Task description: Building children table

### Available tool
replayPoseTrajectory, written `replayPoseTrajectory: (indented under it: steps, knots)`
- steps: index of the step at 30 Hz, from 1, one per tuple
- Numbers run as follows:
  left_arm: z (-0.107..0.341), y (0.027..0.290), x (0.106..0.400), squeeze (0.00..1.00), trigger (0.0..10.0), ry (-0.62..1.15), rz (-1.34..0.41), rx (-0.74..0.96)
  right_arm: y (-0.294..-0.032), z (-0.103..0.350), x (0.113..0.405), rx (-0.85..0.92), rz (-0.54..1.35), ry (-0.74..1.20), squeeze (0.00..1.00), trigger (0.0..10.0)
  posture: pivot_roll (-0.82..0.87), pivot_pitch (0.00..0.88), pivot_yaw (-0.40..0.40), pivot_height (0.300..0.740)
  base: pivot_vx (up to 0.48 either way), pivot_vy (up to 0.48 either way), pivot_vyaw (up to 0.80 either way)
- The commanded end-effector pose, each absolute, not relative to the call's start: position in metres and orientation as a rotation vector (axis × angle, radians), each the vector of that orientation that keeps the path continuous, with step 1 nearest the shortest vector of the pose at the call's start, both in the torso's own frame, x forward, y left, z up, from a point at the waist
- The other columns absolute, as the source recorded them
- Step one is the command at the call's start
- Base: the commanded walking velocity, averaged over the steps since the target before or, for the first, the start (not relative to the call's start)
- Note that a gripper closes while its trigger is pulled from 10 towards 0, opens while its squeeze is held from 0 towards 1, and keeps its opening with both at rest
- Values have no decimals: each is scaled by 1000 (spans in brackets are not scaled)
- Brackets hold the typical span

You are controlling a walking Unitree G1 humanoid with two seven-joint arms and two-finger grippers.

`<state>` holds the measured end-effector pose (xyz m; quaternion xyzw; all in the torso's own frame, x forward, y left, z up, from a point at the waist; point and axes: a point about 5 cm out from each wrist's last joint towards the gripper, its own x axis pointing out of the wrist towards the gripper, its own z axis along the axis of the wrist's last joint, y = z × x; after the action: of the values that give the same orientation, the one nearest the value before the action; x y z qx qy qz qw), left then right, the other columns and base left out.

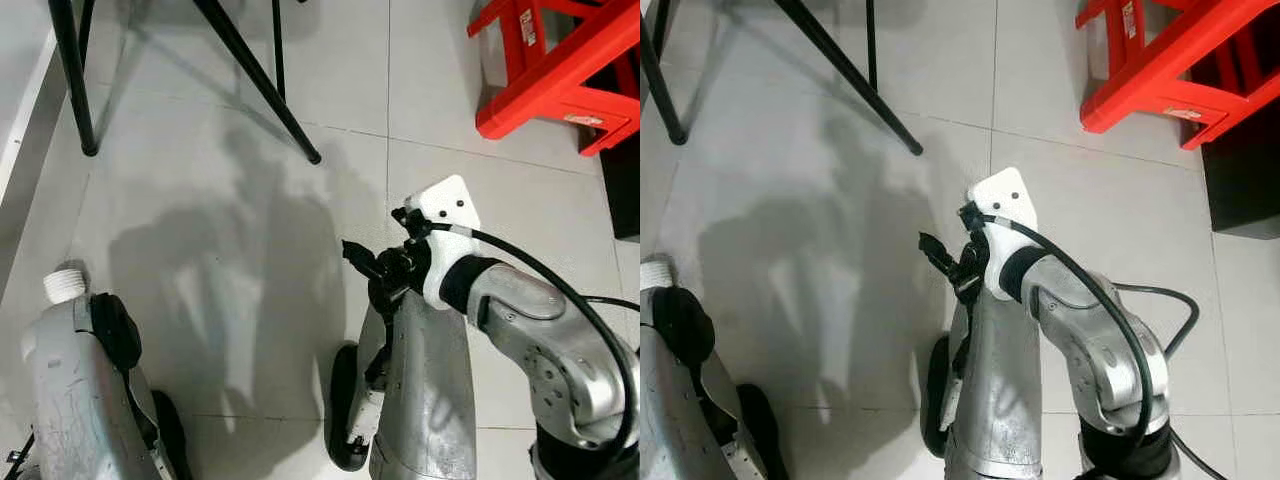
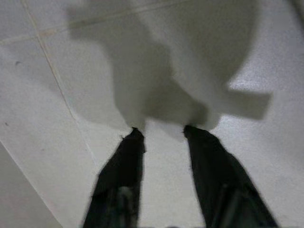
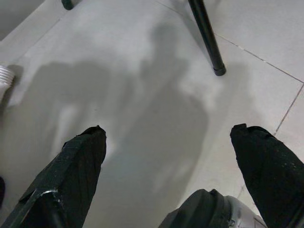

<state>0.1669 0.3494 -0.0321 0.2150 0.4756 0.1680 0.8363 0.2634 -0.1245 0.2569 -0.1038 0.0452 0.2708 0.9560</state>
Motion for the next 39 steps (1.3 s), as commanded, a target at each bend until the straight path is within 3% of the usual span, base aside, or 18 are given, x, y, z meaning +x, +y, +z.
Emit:
replayPoseTrajectory:
  steps: [1, 10, 15, 28, 29, 32, 33, 34, 39]
  knots:
    - [-47, 349, 136, 1000, 10000, 1127, 340, 430, -127, 251, 262, -198, 543, 114, 0, 10000, -378, 599, -217, 300, 0, 0, 0]
    - [-56, 339, 129, 1000, 10000, 1208, 314, 292, -126, 248, 261, -179, 548, 120, 0, 10000, -358, 598, -216, 300, 0, 0, 0]
    - [-68, 327, 110, 1000, 10000, 1295, 289, 199, -123, 243, 261, -161, 556, 132, 0, 10000, -336, 583, -205, 300, 0, 0, 0]
    - [-68, 338, 90, 1000, 10000, 1370, 325, 111, -119, 236, 262, -132, 562, 137, 0, 10000, -301, 553, -183, 300, 0, 0, 0]
    - [-67, 339, 90, 761, 10000, 1367, 338, 105, -118, 236, 263, -129, 561, 137, 0, 10000, -298, 542, -176, 300, 0, 0, 0]
    - [-66, 340, 91, 761, 10000, 1365, 346, 101, -118, 235, 263, -126, 560, 136, 0, 10000, -298, 539, -175, 300, 0, 0, 0]
    - [-66, 340, 91, 90, 10000, 1365, 354, 95, -117, 235, 263, -122, 560, 137, 0, 10000, -295, 535, -172, 300, 0, 0, 0]
    - [-66, 339, 92, 0, 10000, 1363, 365, 87, -117, 234, 263, -117, 559, 138, 0, 10000, -293, 531, -168, 300, 0, 0, 0]
    - [-70, 330, 97, 0, 10000, 1347, 424, -5, -113, 232, 262, -100, 567, 147, 0, 10000, -287, 538, -154, 300, 0, 0, 0]
